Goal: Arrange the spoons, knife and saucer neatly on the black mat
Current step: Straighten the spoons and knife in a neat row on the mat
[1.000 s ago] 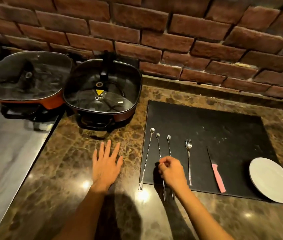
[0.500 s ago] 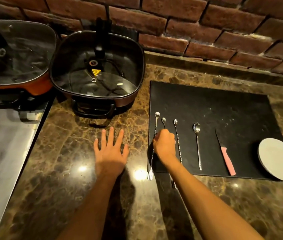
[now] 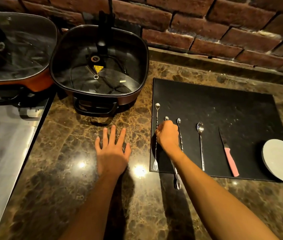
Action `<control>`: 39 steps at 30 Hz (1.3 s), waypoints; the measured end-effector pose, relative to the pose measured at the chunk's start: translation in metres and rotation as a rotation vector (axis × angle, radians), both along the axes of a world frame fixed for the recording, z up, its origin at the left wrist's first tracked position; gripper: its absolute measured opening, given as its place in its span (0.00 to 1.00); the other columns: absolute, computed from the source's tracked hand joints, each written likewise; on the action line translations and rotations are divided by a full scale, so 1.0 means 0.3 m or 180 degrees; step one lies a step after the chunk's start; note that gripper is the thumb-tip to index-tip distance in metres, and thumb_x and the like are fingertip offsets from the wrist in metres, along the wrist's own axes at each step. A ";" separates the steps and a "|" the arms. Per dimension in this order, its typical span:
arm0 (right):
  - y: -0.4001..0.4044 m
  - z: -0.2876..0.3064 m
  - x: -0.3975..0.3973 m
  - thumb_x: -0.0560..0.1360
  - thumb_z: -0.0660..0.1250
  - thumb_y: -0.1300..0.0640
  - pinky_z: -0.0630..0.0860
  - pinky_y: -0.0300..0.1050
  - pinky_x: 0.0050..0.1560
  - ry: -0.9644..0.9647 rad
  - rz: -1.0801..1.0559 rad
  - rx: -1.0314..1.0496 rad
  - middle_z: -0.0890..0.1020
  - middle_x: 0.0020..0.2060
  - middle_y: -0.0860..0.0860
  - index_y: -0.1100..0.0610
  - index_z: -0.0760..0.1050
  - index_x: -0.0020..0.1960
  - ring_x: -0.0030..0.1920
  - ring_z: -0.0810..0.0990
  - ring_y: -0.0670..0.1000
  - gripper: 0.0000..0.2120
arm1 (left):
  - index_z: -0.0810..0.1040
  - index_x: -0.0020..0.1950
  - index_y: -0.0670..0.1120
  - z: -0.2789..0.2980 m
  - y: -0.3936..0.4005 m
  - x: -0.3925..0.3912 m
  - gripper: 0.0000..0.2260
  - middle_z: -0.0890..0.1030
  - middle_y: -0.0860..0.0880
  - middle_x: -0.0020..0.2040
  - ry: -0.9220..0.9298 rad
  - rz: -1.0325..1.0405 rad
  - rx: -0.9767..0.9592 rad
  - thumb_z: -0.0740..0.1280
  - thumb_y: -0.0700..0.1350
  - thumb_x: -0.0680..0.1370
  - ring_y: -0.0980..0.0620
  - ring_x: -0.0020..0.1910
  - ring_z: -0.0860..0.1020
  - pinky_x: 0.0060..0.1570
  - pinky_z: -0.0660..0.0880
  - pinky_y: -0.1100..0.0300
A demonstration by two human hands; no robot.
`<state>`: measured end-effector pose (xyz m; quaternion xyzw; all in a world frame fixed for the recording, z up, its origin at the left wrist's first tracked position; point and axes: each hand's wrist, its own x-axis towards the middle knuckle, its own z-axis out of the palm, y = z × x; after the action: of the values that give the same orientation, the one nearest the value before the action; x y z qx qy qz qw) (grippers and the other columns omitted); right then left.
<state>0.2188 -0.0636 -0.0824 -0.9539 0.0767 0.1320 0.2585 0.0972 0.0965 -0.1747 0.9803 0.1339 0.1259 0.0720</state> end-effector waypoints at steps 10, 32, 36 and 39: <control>-0.002 -0.008 0.010 0.76 0.65 0.61 0.81 0.56 0.48 0.0013 -0.0049 0.0165 0.82 0.47 0.64 0.64 0.79 0.48 0.47 0.82 0.64 0.07 | 0.65 0.80 0.55 0.012 -0.004 0.002 0.26 0.67 0.44 0.80 0.0119 0.0061 0.0001 0.56 0.58 0.82 0.40 0.80 0.64 0.74 0.63 0.36; -0.154 0.032 -0.104 0.74 0.62 0.68 0.81 0.61 0.48 0.0186 -0.0027 -0.0226 0.82 0.46 0.64 0.65 0.80 0.46 0.48 0.82 0.68 0.08 | 0.65 0.80 0.54 -0.023 0.004 0.006 0.25 0.67 0.43 0.80 -0.0023 0.0036 0.0104 0.54 0.58 0.83 0.40 0.79 0.64 0.73 0.63 0.36; -0.124 0.036 -0.062 0.74 0.61 0.67 0.81 0.61 0.47 0.0142 0.0018 -0.0170 0.82 0.46 0.64 0.65 0.80 0.46 0.48 0.81 0.68 0.08 | 0.64 0.80 0.55 -0.017 0.002 0.006 0.25 0.66 0.44 0.80 0.0120 0.0061 0.0036 0.54 0.58 0.82 0.40 0.80 0.63 0.73 0.62 0.36; -0.100 0.036 -0.036 0.75 0.61 0.67 0.81 0.61 0.46 0.0091 0.0037 -0.0101 0.82 0.45 0.64 0.65 0.79 0.46 0.46 0.82 0.67 0.08 | 0.63 0.80 0.56 -0.012 0.003 0.004 0.26 0.65 0.44 0.81 0.0193 0.0071 0.0008 0.54 0.58 0.82 0.41 0.80 0.63 0.74 0.62 0.37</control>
<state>0.2080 -0.0935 -0.0715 -0.9563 0.0769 0.1460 0.2414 0.0983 0.0973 -0.1784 0.9822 0.1467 0.0971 0.0652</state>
